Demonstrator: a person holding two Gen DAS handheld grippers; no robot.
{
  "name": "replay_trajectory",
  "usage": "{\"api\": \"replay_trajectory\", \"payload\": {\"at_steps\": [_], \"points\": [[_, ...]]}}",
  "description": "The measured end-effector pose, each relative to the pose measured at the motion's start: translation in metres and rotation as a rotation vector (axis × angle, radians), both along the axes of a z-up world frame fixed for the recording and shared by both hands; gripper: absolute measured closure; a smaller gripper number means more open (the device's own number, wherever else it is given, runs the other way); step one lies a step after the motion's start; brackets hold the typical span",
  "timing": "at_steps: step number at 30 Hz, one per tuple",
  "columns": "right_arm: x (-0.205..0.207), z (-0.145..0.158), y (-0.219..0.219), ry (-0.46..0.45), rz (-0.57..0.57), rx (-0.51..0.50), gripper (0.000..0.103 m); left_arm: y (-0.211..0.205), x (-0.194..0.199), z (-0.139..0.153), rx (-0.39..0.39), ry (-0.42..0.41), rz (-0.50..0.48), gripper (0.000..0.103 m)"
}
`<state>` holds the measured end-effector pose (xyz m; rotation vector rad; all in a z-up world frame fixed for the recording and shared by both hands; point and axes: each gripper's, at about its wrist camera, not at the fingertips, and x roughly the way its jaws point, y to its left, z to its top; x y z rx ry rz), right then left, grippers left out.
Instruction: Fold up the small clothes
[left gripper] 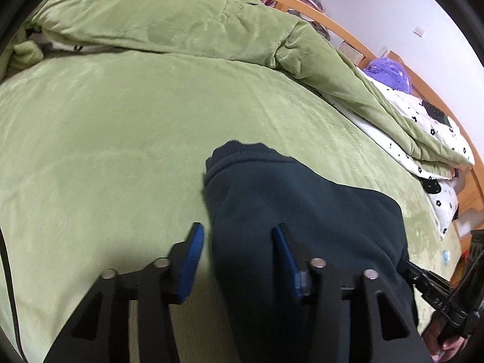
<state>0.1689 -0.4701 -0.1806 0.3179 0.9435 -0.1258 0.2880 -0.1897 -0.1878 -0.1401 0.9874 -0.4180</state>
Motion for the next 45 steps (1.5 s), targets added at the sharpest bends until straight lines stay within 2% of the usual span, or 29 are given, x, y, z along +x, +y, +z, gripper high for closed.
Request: {"api": "replay_trajectory", "payload": {"at_steps": [3,7,10,13,15,21,25,27,29,30,31,32,34,37,40,45], "points": [[0.004,-0.006,-0.002,0.007,-0.019,-0.028,0.092,-0.012,0.006,-0.006,0.045,-0.007,0.002,0.077],[0.007,-0.007,-0.002,0.015,-0.017,-0.052,0.092,-0.019,0.003,-0.006,0.092,-0.033,-0.007,0.077],[0.005,-0.005,0.000,0.005,-0.005,-0.079,0.088,-0.018,-0.003,-0.003,0.119,-0.042,-0.007,0.074],[-0.003,0.000,-0.001,-0.013,-0.007,-0.083,0.079,-0.016,-0.011,0.003,0.132,-0.051,-0.004,0.072],[-0.012,0.004,-0.002,-0.022,-0.013,-0.098,0.074,-0.015,-0.021,0.007,0.133,-0.045,-0.012,0.065],[-0.047,0.018,0.006,-0.053,0.028,-0.139,0.074,-0.011,-0.061,0.018,0.145,-0.066,-0.024,0.056],[-0.081,0.010,0.016,-0.035,0.070,-0.083,0.074,-0.003,-0.087,0.027,0.120,-0.065,-0.014,0.051],[-0.097,0.002,0.021,-0.015,0.082,-0.091,0.074,0.001,-0.101,0.028,0.105,-0.061,-0.016,0.050],[-0.110,0.000,0.025,-0.006,0.069,-0.134,0.074,0.006,-0.121,0.030,0.096,-0.069,-0.019,0.049],[-0.114,-0.001,0.024,0.017,0.036,-0.180,0.078,0.008,-0.129,0.030,0.090,-0.068,-0.020,0.048],[-0.116,-0.005,0.022,0.051,0.009,-0.218,0.089,0.010,-0.136,0.029,0.083,-0.061,-0.022,0.048],[-0.117,-0.010,0.020,0.082,-0.012,-0.242,0.093,0.013,-0.146,0.027,0.073,-0.046,-0.029,0.047],[-0.123,-0.015,0.014,0.104,-0.027,-0.204,0.093,0.014,-0.161,0.024,0.074,-0.036,-0.041,0.047],[-0.138,0.006,0.013,0.062,-0.059,-0.230,0.093,0.017,-0.185,0.023,0.085,-0.043,-0.055,0.047],[-0.158,0.029,0.013,0.006,-0.064,-0.197,0.093,0.023,-0.202,0.025,0.068,-0.035,-0.053,0.047],[-0.181,0.056,0.032,-0.037,-0.050,-0.234,0.073,0.032,-0.223,0.033,0.063,-0.016,-0.068,0.047]]}}
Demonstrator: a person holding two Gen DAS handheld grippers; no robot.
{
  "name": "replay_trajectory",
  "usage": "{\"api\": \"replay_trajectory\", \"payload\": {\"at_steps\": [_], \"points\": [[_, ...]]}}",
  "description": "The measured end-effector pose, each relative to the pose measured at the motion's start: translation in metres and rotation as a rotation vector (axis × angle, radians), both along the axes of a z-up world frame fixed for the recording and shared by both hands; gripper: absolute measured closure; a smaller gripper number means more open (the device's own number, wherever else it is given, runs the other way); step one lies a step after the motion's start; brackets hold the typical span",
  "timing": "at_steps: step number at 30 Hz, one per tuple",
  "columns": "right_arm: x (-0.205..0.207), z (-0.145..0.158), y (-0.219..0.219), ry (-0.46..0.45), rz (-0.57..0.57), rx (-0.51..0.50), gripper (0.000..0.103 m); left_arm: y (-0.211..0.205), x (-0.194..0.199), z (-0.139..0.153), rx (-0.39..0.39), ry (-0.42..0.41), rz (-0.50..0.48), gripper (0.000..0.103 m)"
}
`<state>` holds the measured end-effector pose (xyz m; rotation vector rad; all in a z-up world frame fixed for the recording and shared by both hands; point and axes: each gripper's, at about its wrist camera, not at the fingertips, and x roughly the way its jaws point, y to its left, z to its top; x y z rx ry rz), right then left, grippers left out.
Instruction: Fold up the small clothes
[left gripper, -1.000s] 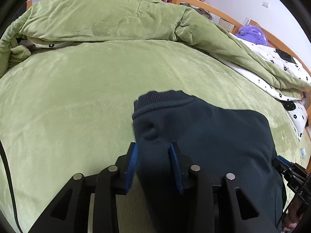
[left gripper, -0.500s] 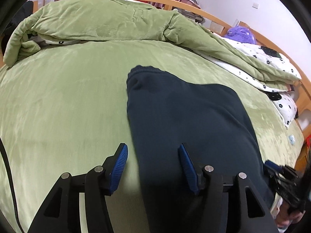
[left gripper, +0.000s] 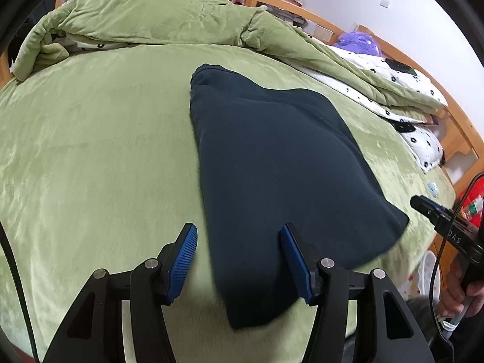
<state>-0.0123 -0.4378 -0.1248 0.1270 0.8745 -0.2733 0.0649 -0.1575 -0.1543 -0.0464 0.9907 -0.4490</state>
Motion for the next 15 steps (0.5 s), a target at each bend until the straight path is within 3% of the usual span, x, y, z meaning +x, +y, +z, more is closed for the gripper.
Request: {"api": "replay_trajectory", "payload": {"at_steps": [5,15], "points": [[-0.015,0.013,0.015,-0.025,0.000,0.026,0.058,0.013,-0.020,0.019,0.012,-0.018,0.023,0.047],[-0.045,0.063,0.045,-0.063,0.004,0.055,0.056,0.017,-0.053,0.075,0.039,-0.103,0.055,0.036]]}}
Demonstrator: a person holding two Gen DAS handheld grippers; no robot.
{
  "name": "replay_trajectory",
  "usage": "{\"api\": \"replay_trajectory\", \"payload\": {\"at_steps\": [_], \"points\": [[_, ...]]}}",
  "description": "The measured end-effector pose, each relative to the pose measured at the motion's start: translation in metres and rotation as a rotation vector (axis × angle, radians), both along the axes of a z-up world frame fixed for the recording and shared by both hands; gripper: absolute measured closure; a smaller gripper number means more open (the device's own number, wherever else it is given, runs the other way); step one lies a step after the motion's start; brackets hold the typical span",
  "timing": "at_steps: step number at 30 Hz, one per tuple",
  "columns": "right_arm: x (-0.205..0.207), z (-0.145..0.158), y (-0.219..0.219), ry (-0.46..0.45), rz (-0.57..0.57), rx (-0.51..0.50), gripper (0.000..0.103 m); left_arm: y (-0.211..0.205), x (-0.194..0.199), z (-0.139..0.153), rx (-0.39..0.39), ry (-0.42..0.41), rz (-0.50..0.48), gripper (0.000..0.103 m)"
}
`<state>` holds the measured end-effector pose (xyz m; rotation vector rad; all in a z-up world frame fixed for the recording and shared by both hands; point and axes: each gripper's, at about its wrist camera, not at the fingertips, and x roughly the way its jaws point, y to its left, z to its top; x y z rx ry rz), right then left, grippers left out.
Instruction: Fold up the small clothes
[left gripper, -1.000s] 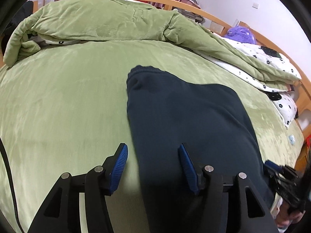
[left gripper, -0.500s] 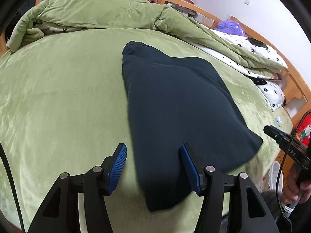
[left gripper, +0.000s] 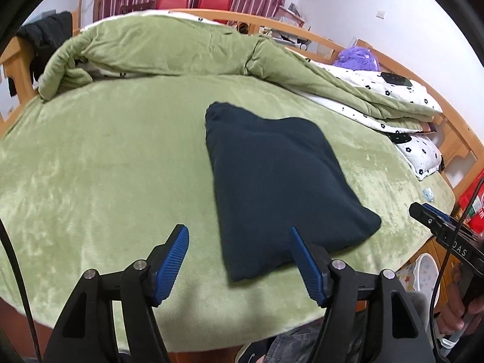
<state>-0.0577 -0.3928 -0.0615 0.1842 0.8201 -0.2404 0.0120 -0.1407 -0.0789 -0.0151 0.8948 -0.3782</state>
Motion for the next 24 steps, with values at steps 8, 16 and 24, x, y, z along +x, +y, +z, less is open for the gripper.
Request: {"api": "replay_trajectory", "payload": {"at_steps": [8,16,24], "points": [[-0.028,0.031,0.018,-0.047,0.027,-0.033,0.016,-0.004,-0.032,0.041,0.033,-0.068,0.005,0.023],[-0.046,0.052,0.017,-0.081,0.011,-0.049,0.012,-0.005,-0.048,0.065,0.069,-0.102,0.010,0.021],[-0.048,0.060,0.017,-0.087,0.014,-0.076,0.012,-0.009,-0.053,0.073,0.076,-0.124,0.015,0.021]]}}
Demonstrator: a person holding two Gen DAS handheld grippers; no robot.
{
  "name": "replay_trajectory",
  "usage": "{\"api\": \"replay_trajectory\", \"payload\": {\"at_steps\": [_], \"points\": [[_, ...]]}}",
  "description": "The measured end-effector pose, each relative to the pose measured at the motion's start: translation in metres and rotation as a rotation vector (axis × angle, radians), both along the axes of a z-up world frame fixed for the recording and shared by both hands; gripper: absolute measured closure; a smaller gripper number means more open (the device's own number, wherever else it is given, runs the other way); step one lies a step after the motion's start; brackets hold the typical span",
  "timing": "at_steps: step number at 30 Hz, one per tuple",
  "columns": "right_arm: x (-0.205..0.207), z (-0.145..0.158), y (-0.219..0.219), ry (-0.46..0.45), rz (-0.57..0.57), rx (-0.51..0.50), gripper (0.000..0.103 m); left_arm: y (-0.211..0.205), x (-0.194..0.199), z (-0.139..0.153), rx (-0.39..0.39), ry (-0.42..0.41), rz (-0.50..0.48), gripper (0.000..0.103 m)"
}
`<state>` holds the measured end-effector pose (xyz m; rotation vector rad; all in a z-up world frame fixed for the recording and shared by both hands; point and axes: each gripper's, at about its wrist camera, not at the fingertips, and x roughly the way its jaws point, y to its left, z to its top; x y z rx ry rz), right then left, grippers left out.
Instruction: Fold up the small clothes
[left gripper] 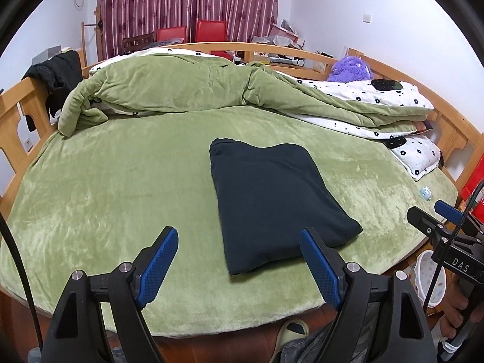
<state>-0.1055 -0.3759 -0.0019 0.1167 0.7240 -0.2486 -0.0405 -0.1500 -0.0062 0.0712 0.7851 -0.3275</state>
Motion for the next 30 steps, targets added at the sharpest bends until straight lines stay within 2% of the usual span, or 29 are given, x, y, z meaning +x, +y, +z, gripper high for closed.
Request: {"api": "replay_trajectory", "payload": {"at_steps": [30], "points": [[-0.006,0.015,0.009,-0.024,-0.005,-0.006,0.012,0.012,-0.007,0.016,-0.003,-0.021,0.028,0.021]]}}
